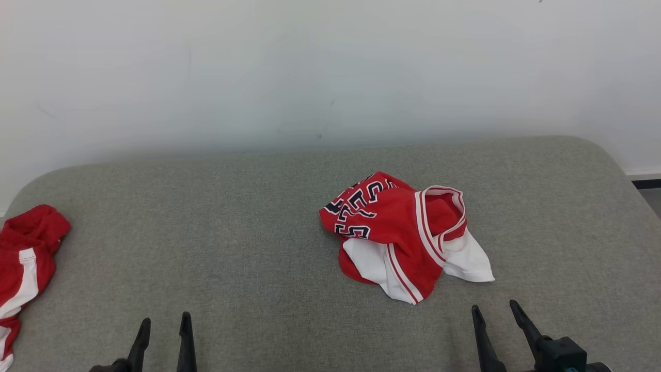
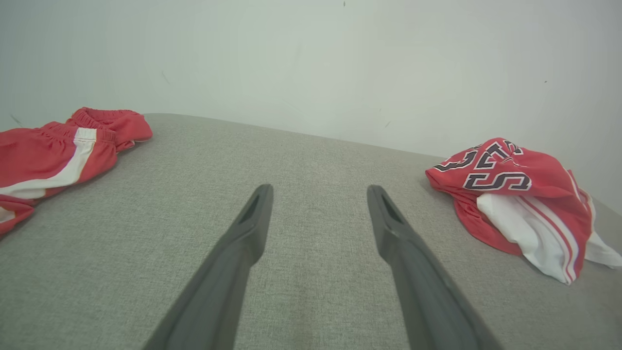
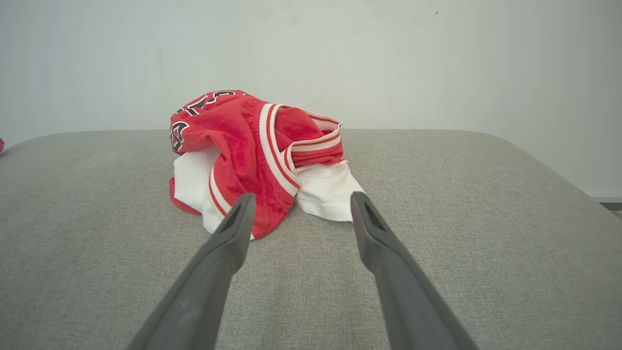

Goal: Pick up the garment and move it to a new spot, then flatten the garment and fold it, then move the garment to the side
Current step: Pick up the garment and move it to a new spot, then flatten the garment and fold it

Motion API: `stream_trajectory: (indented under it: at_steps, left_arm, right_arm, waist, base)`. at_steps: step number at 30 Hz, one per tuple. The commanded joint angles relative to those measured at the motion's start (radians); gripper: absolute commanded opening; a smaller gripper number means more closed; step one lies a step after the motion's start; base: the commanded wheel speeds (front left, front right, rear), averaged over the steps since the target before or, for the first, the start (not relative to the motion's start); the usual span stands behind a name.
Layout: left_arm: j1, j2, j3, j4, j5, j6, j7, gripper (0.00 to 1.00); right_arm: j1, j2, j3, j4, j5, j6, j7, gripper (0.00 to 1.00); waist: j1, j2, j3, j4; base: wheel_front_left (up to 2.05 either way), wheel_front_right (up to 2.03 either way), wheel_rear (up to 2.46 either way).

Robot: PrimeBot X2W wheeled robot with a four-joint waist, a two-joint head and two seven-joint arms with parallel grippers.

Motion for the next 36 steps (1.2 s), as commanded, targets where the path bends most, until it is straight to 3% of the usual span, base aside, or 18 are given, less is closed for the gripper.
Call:
stream_trajectory:
  at_steps: [1,12,19,27,36]
  left_arm:
    - [-0.008,-0.003,0.006,0.003,0.005,-0.002,-0.001,1.00]
    - [0.006,-0.006,0.010,0.006,0.011,-0.009,-0.001,1.00]
    - [-0.014,-0.006,-0.008,0.001,-0.004,-0.004,-0.001,1.00]
    - [-0.052,-0.006,-0.036,-0.026,-0.001,-0.008,-0.001,1.00]
    - [-0.097,-0.006,-0.057,-0.041,0.001,-0.012,-0.001,1.00]
  right_arm:
    - [-0.005,-0.001,0.001,0.002,0.007,-0.002,-0.006,1.00]
    - [-0.016,-0.001,0.009,0.013,0.025,-0.002,-0.006,1.00]
    - [-0.118,-0.001,0.044,0.038,0.054,-0.002,0.037,1.00]
    - [-0.328,-0.001,0.033,0.258,0.099,-0.002,0.236,1.00]
    - [-0.486,-0.006,0.001,0.492,0.117,-0.002,0.230,1.00]
  waist:
    - [0.0001,0.0001,0.000,0.000]
    - [0.0001,0.0001,-0.001,0.005]
    - [0.0001,0.0001,0.025,0.015]
    - [0.0001,0.0001,0.090,0.050]
    - [0.0001,0.0001,0.173,0.096]
  base:
    - [0.00,0.00,0.00]
    - [0.00,0.00,0.00]
    - [0.00,0.00,0.00]
    - [0.00,0.00,0.00]
    - [0.00,0.00,0.00]
